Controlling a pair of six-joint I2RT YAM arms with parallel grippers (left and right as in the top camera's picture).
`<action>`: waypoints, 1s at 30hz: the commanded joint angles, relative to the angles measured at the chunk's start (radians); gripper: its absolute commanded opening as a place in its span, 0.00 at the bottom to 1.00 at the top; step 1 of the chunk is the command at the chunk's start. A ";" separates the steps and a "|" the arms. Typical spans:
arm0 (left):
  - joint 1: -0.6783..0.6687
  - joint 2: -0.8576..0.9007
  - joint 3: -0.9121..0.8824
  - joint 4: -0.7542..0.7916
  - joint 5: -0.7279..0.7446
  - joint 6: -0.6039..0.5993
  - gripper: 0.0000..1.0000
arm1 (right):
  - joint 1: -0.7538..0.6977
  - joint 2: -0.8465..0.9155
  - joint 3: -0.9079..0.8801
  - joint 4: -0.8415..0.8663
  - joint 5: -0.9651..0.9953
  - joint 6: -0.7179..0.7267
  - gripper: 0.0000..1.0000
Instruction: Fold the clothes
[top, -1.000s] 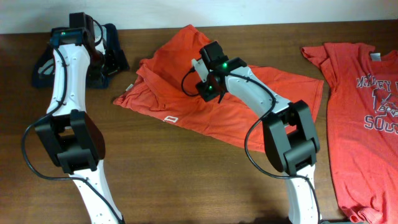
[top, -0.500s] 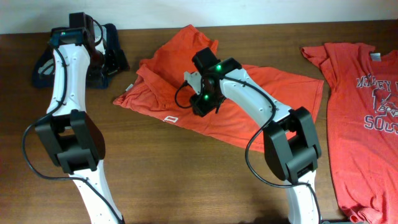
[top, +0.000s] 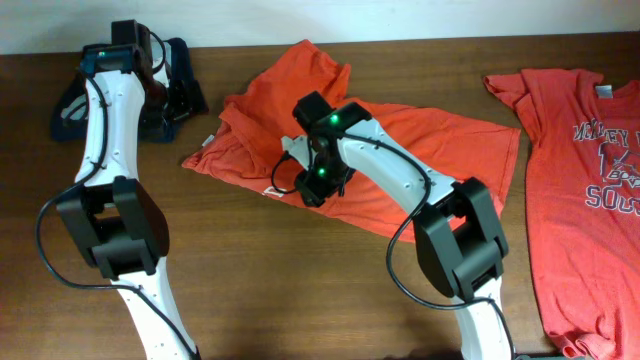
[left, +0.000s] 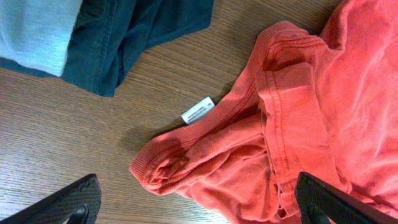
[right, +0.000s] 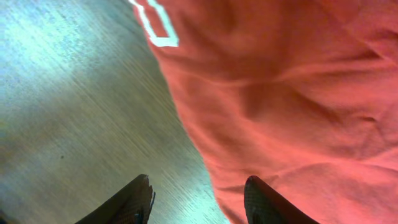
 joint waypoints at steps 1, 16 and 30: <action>-0.003 -0.034 0.012 -0.001 -0.004 0.005 0.99 | 0.038 -0.036 0.020 0.005 -0.016 -0.019 0.53; -0.003 -0.034 0.012 -0.001 -0.004 0.005 0.99 | 0.164 0.000 0.015 0.294 0.211 -0.121 0.53; -0.003 -0.034 0.012 -0.001 -0.004 0.005 0.99 | 0.140 0.152 0.015 0.544 0.416 -0.121 0.53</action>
